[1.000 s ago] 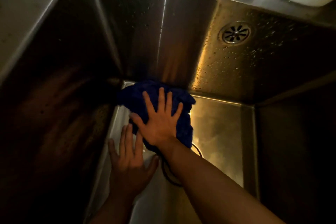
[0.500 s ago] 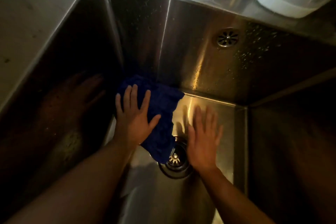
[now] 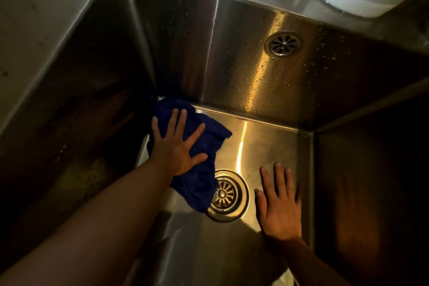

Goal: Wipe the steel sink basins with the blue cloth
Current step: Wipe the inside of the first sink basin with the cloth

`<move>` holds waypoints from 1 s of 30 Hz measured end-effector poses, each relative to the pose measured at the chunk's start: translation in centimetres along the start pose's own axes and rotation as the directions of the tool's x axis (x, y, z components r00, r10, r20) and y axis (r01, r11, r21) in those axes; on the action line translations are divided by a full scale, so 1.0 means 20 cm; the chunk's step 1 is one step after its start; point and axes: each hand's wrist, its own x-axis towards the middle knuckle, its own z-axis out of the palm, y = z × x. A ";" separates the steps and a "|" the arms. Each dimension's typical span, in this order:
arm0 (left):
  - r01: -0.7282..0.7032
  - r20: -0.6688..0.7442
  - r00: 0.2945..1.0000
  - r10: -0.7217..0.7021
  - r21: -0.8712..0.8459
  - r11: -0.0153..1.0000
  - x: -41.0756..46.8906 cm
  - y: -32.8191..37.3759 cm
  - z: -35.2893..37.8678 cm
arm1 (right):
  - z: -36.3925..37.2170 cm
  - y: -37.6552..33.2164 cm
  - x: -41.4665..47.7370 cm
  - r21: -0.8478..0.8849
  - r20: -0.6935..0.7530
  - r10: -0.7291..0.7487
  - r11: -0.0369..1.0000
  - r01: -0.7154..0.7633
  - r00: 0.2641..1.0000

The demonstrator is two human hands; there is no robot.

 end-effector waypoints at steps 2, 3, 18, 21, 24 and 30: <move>-0.011 0.092 0.996 0.010 0.017 1.000 -0.09 0.00 0.02 | 0.01 0.01 0.01 0.000 -0.003 -0.001 1.000 0.001 1.000; -0.013 0.143 0.990 0.008 0.029 0.999 -0.14 0.00 0.03 | 0.01 0.01 0.01 0.004 -0.006 -0.004 1.000 0.004 1.000; -0.152 0.772 0.633 -0.060 0.200 0.968 -0.81 0.13 0.03 | 0.04 0.05 0.01 0.008 -0.030 -0.022 1.000 0.022 0.999; -0.146 0.824 0.564 -0.048 0.157 0.977 -0.93 0.13 0.04 | 0.04 0.04 0.01 0.010 -0.025 -0.018 1.000 0.018 1.000; -0.144 0.829 0.558 -0.008 0.107 0.984 -0.96 0.12 0.02 | 0.04 0.04 0.01 0.016 -0.024 -0.008 1.000 0.009 1.000; -0.187 0.742 0.665 0.084 0.056 0.981 -1.01 0.07 0.08 | 0.05 0.04 0.01 0.021 -0.029 -0.007 1.000 0.007 1.000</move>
